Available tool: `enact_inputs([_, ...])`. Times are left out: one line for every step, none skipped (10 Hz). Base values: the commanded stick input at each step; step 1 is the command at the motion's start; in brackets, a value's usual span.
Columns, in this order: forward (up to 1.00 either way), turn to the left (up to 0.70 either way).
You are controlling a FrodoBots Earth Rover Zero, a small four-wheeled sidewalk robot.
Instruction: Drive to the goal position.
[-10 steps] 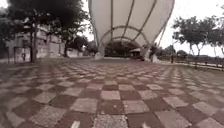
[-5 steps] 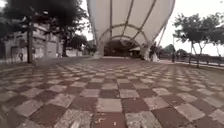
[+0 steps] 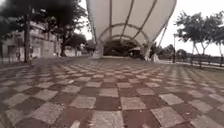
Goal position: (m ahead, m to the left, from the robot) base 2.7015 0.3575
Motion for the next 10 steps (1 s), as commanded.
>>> enact_inputs([0.70, 0.00])
enact_inputs([0.70, 0.00])
enact_inputs([0.70, 0.00])
enact_inputs([0.70, 0.00])
enact_inputs([0.70, 0.00])
enact_inputs([0.70, 0.00])
enact_inputs([0.70, 0.00])
enact_inputs([0.70, 0.00])
enact_inputs([0.70, 0.00])
enact_inputs([0.70, 0.00])
